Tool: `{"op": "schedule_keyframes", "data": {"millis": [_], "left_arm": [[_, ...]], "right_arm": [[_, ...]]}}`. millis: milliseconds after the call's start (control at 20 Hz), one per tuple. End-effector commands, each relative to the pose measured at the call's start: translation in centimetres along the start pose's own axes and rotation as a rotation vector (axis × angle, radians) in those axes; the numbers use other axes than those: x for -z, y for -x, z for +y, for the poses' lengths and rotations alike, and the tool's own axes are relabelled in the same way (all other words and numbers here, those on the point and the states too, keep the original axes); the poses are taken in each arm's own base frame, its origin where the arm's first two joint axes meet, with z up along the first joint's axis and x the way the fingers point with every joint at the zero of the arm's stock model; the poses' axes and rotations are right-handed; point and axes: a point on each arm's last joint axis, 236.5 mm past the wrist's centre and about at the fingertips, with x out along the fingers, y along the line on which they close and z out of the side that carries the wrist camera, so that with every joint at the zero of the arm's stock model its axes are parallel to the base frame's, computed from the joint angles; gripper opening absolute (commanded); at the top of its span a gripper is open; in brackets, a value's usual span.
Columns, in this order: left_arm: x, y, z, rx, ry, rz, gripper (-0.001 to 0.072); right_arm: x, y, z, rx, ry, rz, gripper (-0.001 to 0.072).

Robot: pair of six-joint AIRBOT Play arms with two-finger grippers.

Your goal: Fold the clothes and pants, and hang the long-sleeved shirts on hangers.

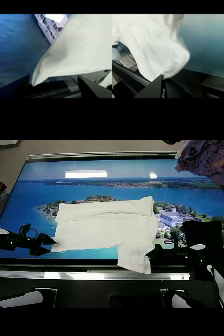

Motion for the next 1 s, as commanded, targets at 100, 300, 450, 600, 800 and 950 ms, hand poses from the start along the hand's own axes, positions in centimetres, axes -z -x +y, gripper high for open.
{"op": "schedule_keyframes", "data": {"millis": [100,300,450,600,800,950], "left_arm": [[0.3,-1.8,-0.2,-0.022,-0.02,0.047,0.0556],[0.5,-2.2,-0.3,-0.024,-0.035,0.061,0.0019],[0.0,-1.2,-0.9,-0.026,-0.032,0.021,0.0013],[-0.4,1.0,-1.6,-0.067,-0.023,-0.063,0.0013],[1.0,5.0,-0.2,-0.225,0.005,-0.166,0.0013],[1.9,7.5,0.3,-0.298,0.03,-0.262,0.0012]], "right_arm": [[-0.1,0.0,0.0,-0.002,-0.001,-0.003,0.003],[-0.1,0.0,0.1,-0.002,-0.001,-0.003,0.003],[-0.6,0.6,1.0,-0.012,0.031,-0.012,0.0029],[-0.5,2.1,2.1,0.016,0.092,-0.056,0.0028],[1.6,5.0,2.6,0.125,0.149,-0.111,0.0028],[4.1,7.0,3.1,0.19,0.179,-0.149,0.0028]]}}
